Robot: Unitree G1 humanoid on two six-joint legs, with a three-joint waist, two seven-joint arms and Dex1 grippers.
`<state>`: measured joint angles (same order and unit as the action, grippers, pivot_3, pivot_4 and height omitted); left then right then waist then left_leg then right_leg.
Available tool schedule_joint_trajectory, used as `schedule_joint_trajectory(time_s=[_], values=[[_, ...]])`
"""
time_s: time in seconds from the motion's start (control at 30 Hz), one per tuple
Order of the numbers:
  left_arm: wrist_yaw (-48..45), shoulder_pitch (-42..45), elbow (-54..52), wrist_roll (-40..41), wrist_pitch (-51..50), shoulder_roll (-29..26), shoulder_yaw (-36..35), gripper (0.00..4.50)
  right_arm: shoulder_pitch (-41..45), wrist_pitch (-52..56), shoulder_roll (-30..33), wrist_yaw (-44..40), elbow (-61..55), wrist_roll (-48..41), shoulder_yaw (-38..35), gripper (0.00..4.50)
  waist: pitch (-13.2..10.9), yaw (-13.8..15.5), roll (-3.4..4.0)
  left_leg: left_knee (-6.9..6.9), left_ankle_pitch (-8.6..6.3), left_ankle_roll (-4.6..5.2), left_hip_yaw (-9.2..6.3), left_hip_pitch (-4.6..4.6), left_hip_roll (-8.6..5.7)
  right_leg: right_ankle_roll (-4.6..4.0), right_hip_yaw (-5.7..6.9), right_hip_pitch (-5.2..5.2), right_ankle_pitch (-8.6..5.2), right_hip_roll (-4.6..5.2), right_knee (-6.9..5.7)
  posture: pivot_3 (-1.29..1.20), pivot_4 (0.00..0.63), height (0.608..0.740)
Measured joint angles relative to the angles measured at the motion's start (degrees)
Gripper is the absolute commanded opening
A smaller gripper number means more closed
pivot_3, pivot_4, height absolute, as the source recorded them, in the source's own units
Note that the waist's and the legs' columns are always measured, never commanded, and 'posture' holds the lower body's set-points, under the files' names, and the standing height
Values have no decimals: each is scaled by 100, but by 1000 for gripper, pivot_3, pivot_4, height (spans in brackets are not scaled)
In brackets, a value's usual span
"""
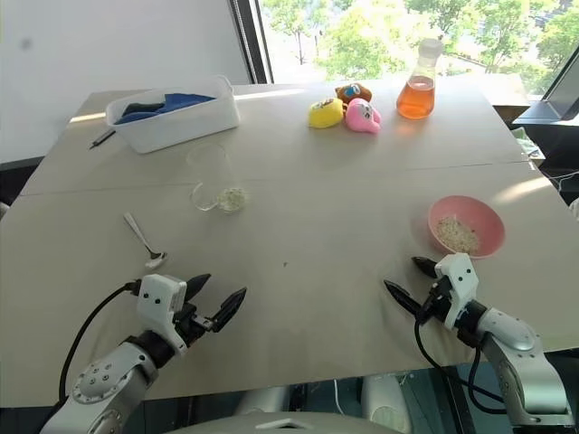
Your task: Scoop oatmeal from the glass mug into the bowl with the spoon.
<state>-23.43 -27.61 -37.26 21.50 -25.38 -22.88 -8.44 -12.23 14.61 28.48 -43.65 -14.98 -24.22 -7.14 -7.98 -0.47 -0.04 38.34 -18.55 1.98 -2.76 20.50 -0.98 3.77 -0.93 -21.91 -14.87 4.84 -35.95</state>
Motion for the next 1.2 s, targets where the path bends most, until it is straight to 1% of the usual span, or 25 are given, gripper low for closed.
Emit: schedule_joint_trajectory(time_s=[0.07, 0.13, 0.2, 0.37, 0.67, 0.77, 0.87, 0.97, 1.07, 1.13, 1.2], values=[[3, -21, 0, -5, 27, 24, -1, 4436, 11, -16, 22, -65, 11, -4, 7, 4500, 0, -1, 0, 1, 3, -6, -4, 7, -3, 0, 3, -5, 0, 2, 0, 0, 150, 740], [29, -193, -4, -6, 113, 203, 17, 4436, 43, -122, 99, -233, 86, 13, 40, 4500, 0, -15, 0, 1, 10, -16, -3, 23, -12, 9, 1, -22, 5, 8, 0, 0, 150, 740], [57, -304, -12, -14, 173, 259, 50, 4436, 95, -177, 111, -320, 159, 24, 56, 4500, 0, -10, -1, 1, 10, -17, -6, 24, -14, 11, 4, -22, 6, 10, 0, 0, 150, 740], [62, -418, -11, -87, 309, 309, 61, 4436, 241, -234, 113, -425, 266, 31, 167, 4500, -1, 2, 1, 1, 10, -17, -9, 25, -16, 10, 8, -22, 6, 9, -1, 0, 150, 740], [59, -471, 43, -209, 585, 410, 60, 4436, 270, -236, 117, -521, 297, 24, 169, 4500, -1, 8, 0, 1, 11, -17, -9, 25, -21, 12, 8, -21, 6, 8, -1, 0, 150, 740], [68, -450, 82, -207, 676, 539, 58, 4436, 270, -235, 117, -529, 297, 23, 169, 4500, -1, 8, 0, 2, 11, -17, -9, 25, -23, 12, 8, -21, 7, 7, -1, 0, 150, 740], [136, -228, 184, -237, 721, 573, 38, 4436, 293, -213, 118, -532, 295, 21, 179, 4500, -1, 11, 1, 3, 11, -17, -10, 24, -24, 13, 13, -21, 7, 0, -3, 0, 150, 740], [361, 160, 244, -229, 586, 583, -107, 4436, 495, -76, 139, -548, 241, -18, 296, 4500, -2, 8, 2, 9, 14, -21, -10, 23, -25, 14, 19, -21, 8, -17, -13, 0, 150, 740], [816, 716, 241, -144, -15, 603, -451, 4436, 939, 305, 188, -607, -14, -276, 422, 4500, -2, -12, 2, 16, 16, -24, -10, 21, -25, 14, 21, -26, 8, -20, -32, 0, 150, 740], [964, 917, 228, -151, -378, 434, -513, 4436, 1190, 485, 247, -698, -199, -413, 497, 4500, -2, -14, 2, 15, 16, -25, -10, 23, -26, 14, 21, -34, 7, -24, -42, 0, 150, 740], [1202, 1223, 227, -114, -947, 328, -707, 4436, 1473, 716, 299, -751, -346, -582, 563, 4500, -6, -9, -4, 16, 19, -29, -12, 24, -29, 14, 23, -41, 7, -24, -56, 0, 150, 740]])
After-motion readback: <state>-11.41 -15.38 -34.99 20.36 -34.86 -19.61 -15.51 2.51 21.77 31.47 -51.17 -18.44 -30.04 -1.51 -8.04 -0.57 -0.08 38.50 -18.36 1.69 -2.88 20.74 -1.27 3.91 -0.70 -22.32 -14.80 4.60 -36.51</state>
